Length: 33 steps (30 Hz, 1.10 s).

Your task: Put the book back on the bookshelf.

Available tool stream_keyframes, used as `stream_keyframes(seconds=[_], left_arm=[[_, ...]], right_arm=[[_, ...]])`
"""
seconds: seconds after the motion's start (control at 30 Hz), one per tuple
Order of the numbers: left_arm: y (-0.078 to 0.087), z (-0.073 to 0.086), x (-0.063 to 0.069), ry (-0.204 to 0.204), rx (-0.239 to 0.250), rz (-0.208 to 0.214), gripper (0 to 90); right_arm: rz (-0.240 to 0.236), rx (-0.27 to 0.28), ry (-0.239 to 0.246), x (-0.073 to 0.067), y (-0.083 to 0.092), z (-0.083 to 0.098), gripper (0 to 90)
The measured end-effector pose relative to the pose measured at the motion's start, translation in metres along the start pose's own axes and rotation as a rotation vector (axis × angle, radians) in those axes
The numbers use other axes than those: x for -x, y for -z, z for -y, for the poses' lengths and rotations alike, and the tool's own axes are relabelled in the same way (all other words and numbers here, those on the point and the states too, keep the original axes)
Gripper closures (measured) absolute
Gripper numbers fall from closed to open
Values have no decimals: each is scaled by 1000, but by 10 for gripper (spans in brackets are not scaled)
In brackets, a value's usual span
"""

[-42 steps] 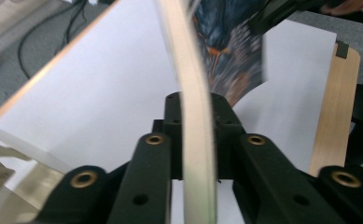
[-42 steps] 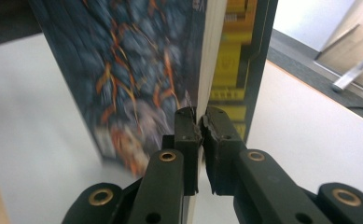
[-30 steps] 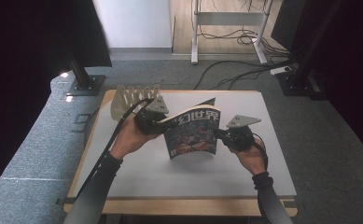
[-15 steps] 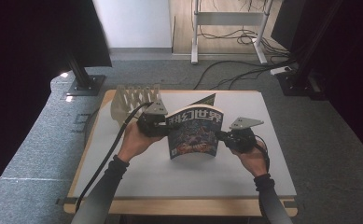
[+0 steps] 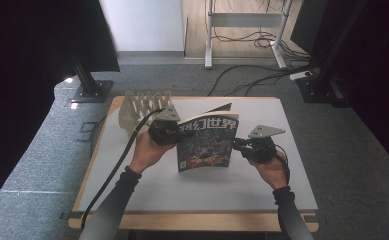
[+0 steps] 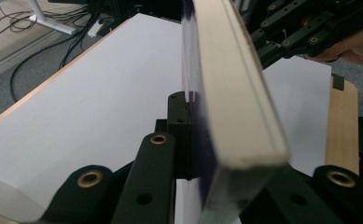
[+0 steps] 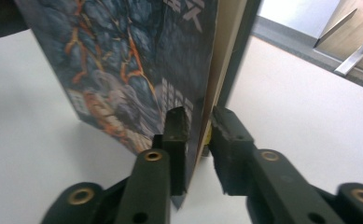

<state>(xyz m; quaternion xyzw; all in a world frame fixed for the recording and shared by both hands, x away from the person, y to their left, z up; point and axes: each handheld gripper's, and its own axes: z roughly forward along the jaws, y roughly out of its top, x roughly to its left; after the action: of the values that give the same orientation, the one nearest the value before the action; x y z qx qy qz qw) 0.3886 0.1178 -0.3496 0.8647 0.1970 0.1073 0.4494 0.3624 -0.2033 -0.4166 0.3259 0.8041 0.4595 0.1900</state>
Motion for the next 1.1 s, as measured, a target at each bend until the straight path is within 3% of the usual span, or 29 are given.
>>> stream_keyframes(seconds=[0.27,0.5,0.6,0.8,0.9,1.1], left_arm=[[21,4,-3,23,-8,-32,827],[43,10,-4,37,-16,-59,827],[52,14,-5,47,-19,-74,827],[73,23,-10,64,-8,-114,827],[83,27,-12,75,-2,-135,827],[104,38,-20,123,15,-164,827]], right_arm=[[14,1,4,2,-1,11,445],[33,-51,-1,1,-16,30,310],[38,-62,-26,0,-23,39,229],[55,-108,-55,-2,-37,58,131],[70,-133,-71,-3,-44,66,127],[109,-163,-75,-4,-53,82,76]])
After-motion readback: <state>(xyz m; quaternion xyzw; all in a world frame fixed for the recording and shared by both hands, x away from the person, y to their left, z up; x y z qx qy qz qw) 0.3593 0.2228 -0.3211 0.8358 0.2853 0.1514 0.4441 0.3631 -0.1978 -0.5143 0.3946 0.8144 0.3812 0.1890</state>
